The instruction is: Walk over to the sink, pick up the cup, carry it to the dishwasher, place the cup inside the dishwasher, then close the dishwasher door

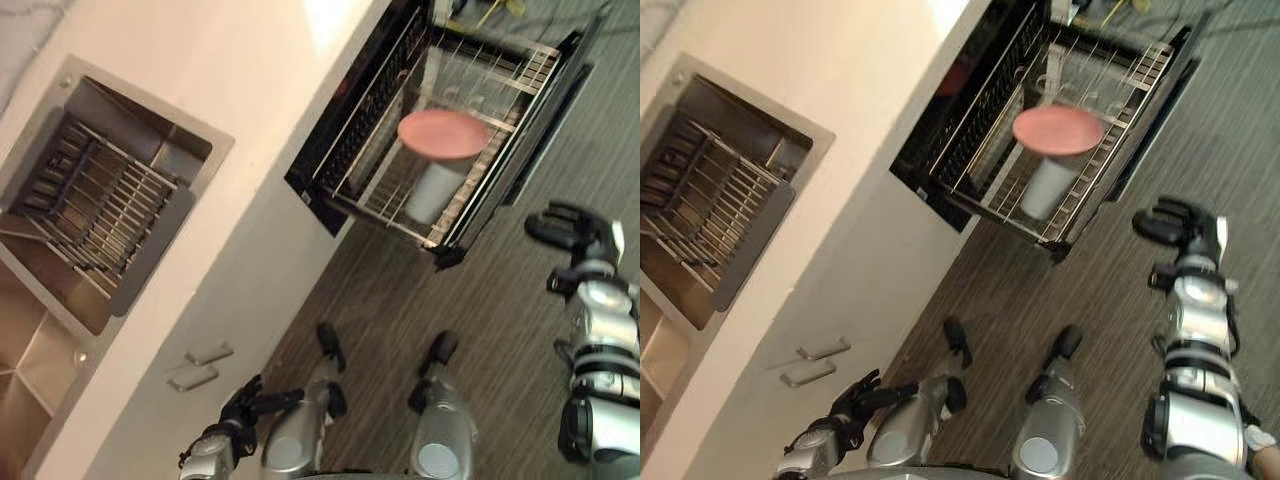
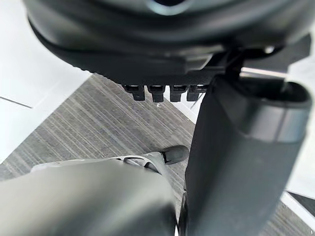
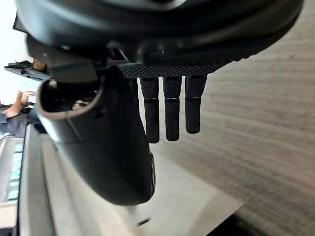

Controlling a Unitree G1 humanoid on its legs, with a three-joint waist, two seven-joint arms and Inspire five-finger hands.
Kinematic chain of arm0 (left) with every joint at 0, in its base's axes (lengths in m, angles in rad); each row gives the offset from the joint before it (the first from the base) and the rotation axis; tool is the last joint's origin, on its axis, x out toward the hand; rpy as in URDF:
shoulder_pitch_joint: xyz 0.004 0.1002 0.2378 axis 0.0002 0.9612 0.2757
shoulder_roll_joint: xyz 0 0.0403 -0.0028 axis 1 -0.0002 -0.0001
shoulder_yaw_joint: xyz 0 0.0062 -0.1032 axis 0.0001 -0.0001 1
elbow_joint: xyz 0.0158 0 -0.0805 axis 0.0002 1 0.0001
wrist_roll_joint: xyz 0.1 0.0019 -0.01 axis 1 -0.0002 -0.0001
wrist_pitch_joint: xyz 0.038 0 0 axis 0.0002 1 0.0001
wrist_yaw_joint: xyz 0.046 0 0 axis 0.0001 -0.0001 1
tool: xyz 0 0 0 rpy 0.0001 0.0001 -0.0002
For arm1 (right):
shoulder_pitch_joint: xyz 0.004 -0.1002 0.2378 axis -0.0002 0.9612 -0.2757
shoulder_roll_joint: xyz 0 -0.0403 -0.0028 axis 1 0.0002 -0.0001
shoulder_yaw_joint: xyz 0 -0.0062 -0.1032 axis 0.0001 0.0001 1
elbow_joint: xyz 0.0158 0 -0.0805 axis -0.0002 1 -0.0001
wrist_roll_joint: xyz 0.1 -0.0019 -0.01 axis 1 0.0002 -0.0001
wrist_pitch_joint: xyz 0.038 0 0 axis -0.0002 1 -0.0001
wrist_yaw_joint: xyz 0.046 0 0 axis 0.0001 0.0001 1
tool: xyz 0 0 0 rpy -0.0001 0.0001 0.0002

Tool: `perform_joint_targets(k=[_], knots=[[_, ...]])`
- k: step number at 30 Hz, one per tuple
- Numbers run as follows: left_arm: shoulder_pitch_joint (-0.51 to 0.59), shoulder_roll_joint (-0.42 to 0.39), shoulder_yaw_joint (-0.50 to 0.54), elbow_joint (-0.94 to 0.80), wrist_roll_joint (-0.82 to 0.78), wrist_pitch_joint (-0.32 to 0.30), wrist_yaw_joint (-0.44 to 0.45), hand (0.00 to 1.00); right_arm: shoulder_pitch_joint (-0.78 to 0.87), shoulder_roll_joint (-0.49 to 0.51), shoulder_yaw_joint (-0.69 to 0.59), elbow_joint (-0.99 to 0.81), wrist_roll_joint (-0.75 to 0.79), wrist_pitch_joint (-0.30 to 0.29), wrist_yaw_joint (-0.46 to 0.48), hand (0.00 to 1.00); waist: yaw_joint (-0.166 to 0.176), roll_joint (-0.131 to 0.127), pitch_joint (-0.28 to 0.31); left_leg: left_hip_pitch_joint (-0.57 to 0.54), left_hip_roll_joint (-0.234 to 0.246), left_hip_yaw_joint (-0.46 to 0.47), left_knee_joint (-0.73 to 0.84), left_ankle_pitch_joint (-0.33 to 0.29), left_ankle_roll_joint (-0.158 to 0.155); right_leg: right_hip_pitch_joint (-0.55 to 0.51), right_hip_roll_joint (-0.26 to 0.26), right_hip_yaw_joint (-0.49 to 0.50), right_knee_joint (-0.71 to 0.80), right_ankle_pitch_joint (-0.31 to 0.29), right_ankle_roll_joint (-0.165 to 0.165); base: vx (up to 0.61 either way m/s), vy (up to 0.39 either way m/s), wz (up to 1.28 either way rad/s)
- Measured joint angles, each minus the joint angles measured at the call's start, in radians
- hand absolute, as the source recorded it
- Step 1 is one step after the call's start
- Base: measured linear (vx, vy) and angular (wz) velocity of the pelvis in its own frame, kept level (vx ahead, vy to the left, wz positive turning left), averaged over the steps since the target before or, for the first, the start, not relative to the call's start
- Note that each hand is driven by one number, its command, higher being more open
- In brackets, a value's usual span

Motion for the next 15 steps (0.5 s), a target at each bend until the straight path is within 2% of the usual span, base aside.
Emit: perform_joint_targets(k=[2, 3, 6, 9, 12, 14, 15], knots=[[0.000, -0.007, -0.011, -0.020, -0.050, 0.008, 0.002, 1.00, -0.056, -0.030, 0.038, -0.024, -0.048, -0.008, -0.018, 0.00, 0.010, 0.028, 0.011, -0.002, -0.022, -0.017, 0.004, 0.001, 0.001, -0.024, -0.033, 0.013, 0.047, -0.018, 0.011, 0.06, 0.003, 0.04], [0.000, -0.009, -0.012, -0.022, -0.058, 0.012, 0.003, 1.00, -0.061, -0.040, 0.046, -0.025, -0.068, -0.008, -0.016, 0.00, 0.007, 0.032, 0.012, -0.002, -0.030, -0.029, 0.004, 0.001, 0.001, -0.029, -0.044, 0.014, 0.064, -0.026, 0.015, 0.07, -0.002, 0.14], [-0.002, -0.025, -0.025, -0.030, -0.086, 0.022, 0.002, 1.00, -0.073, -0.064, 0.067, -0.044, -0.166, -0.008, -0.014, 0.00, -0.003, 0.054, 0.020, 0.013, -0.072, -0.069, 0.004, 0.001, 0.001, -0.043, -0.107, 0.020, 0.156, -0.069, 0.034, 0.06, 0.010, 0.29], [0.007, -0.045, -0.052, -0.029, -0.123, 0.036, -0.002, 1.00, -0.073, -0.079, 0.080, -0.044, -0.240, -0.008, -0.013, 0.00, -0.013, 0.085, 0.002, 0.029, -0.120, -0.142, 0.003, -0.013, 0.010, -0.041, -0.190, -0.003, 0.280, -0.136, 0.056, -0.02, 0.047, 0.61], [0.055, -0.093, -0.054, -0.025, -0.125, 0.046, -0.004, 1.00, -0.062, -0.112, 0.089, -0.042, -0.276, -0.006, -0.013, 0.00, -0.023, 0.118, -0.023, 0.048, -0.189, -0.248, 0.000, -0.012, 0.011, 0.005, -0.308, -0.075, 0.410, -0.217, 0.089, -0.06, 0.044, 0.93], [0.082, -0.104, -0.057, -0.019, -0.125, 0.050, -0.004, 1.00, -0.058, -0.117, 0.089, -0.038, -0.281, -0.005, -0.014, 0.00, -0.026, 0.130, -0.032, 0.063, -0.214, -0.291, 0.000, -0.011, 0.011, 0.039, -0.346, -0.110, 0.448, -0.240, 0.100, -0.02, 0.013, 0.97], [0.123, -0.109, -0.071, -0.017, -0.133, 0.058, -0.003, 1.00, -0.045, -0.128, 0.090, -0.038, -0.297, -0.003, -0.014, 0.00, -0.026, 0.152, -0.050, 0.085, -0.247, -0.356, 0.000, 0.001, 0.015, 0.102, -0.395, -0.170, 0.501, -0.280, 0.115, 0.00, -0.029, 1.07]])
